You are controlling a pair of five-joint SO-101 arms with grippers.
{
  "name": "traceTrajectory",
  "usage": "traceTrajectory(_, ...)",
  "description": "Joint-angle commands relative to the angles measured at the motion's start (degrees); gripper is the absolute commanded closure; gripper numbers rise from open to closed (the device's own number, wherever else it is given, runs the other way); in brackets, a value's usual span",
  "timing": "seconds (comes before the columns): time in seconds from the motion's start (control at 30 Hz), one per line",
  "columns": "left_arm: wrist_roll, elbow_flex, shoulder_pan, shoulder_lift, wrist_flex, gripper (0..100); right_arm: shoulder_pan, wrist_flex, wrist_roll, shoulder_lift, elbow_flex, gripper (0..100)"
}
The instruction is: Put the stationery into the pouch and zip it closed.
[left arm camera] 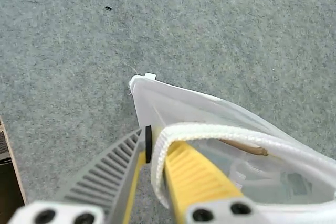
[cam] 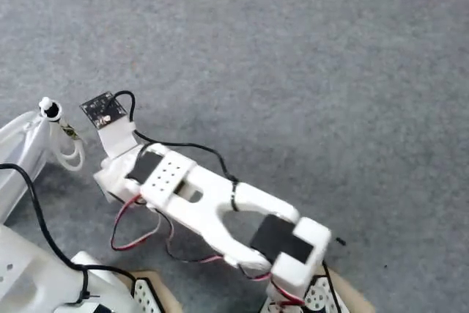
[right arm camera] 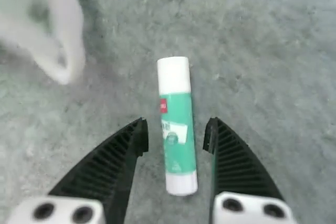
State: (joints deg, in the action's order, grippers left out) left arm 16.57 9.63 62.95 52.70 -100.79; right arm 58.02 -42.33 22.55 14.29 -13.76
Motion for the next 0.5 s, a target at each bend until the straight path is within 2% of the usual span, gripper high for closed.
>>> traceTrajectory(0.0,-0.26,-3.38,0.66,0.26,0.35,97,0.35,0.0,0.62,2.77,6.37,81.0)
traceTrajectory(0.33,-0.26,-3.56,0.66,0.26,0.35,97,-1.85,-0.53,0.44,16.4,15.25,81.2)
traceTrajectory(0.47,-0.26,-3.38,0.66,0.26,0.35,97,-2.81,-0.09,0.35,16.57,15.43,90.2)
